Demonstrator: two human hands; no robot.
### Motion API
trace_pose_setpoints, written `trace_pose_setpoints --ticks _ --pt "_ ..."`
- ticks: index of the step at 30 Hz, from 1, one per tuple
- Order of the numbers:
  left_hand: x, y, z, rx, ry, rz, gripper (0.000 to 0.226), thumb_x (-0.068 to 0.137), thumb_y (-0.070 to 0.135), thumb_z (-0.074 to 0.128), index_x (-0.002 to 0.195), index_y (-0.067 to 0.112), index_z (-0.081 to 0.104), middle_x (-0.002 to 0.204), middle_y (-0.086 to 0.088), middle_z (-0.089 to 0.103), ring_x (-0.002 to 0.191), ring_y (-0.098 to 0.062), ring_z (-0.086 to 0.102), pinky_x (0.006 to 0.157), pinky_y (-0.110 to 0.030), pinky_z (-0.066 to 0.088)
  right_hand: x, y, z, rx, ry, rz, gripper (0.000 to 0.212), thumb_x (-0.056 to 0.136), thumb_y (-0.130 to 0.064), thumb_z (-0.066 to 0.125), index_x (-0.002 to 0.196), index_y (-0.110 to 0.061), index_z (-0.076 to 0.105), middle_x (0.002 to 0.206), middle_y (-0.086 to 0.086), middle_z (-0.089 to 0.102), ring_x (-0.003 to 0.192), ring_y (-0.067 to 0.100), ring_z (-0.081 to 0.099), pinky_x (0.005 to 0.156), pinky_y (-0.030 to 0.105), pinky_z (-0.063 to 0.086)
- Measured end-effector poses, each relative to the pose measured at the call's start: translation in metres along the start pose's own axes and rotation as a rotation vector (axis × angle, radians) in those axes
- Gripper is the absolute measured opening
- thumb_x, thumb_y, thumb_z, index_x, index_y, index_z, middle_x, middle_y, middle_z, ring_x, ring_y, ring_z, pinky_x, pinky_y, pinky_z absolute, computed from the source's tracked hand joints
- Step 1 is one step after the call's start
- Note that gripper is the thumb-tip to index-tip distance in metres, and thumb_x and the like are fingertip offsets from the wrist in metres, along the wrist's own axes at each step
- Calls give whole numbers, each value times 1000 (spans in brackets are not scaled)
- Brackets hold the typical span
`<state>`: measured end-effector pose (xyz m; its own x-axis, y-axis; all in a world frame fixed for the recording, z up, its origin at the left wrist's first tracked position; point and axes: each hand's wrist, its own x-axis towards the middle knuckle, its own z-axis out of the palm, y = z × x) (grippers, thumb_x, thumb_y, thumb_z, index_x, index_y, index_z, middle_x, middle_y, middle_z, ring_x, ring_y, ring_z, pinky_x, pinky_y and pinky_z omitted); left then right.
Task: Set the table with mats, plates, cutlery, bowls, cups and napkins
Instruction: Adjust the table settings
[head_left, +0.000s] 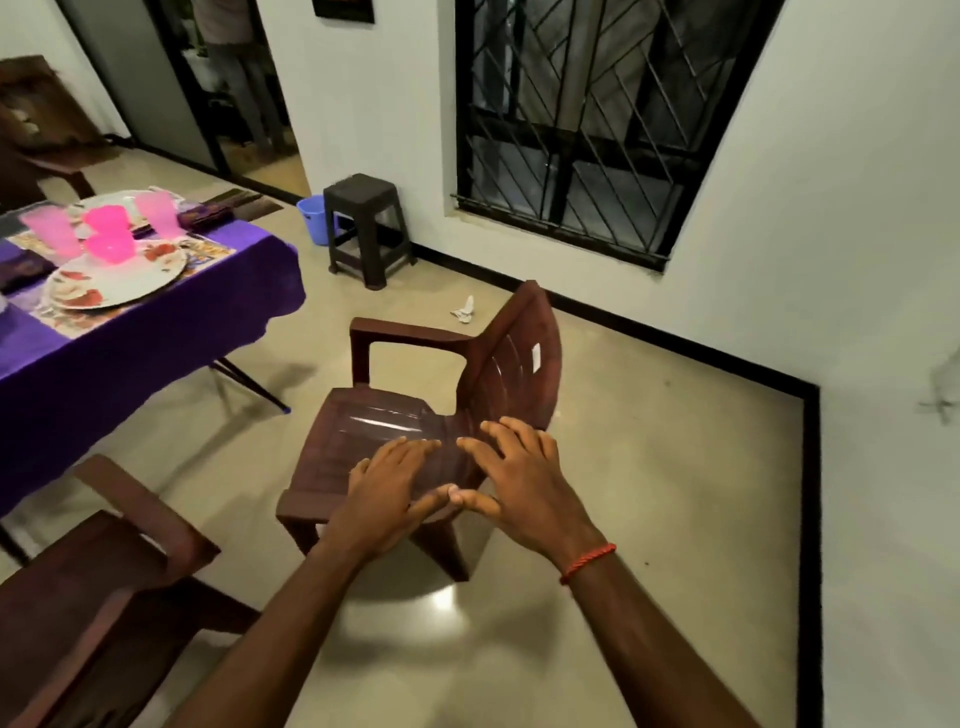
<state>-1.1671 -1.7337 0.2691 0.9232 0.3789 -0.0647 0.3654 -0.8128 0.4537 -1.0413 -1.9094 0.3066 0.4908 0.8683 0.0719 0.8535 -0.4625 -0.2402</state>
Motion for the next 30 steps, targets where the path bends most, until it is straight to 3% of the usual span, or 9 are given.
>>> trace_pose_setpoints --ticks 8,18,23,30 --pt "61 59 13 38 -22 66 92 81 88 22 154 32 33 161 7 35 152 -15 21 119 -54 22 6 78 -21 58 51 73 67 92 -72 42 148 -35 41 156 3 37 148 23 20 116 41 18" --pt "202 114 34 -33 86 160 81 85 84 26 145 32 45 146 6 51 139 -19 42 108 -56 38 52 174 -50 11 56 57 61 91 -67 50 142 -33 44 153 6 42 146 29 26 115 47 20" --pt "270 138 35 -58 72 102 112 70 98 3 151 30 40 156 4 44 150 -20 28 114 -55 29 94 229 -68 7 -4 47 59 92 -68 48 141 -37 42 157 3 37 148 25 21 117 45 17" --pt "348 141 42 -22 36 31 100 76 96 8 154 37 31 159 9 38 152 -15 21 117 -55 25 158 301 -83 40 4 76 63 92 -72 41 146 -38 39 155 -2 37 146 21 23 116 43 18"
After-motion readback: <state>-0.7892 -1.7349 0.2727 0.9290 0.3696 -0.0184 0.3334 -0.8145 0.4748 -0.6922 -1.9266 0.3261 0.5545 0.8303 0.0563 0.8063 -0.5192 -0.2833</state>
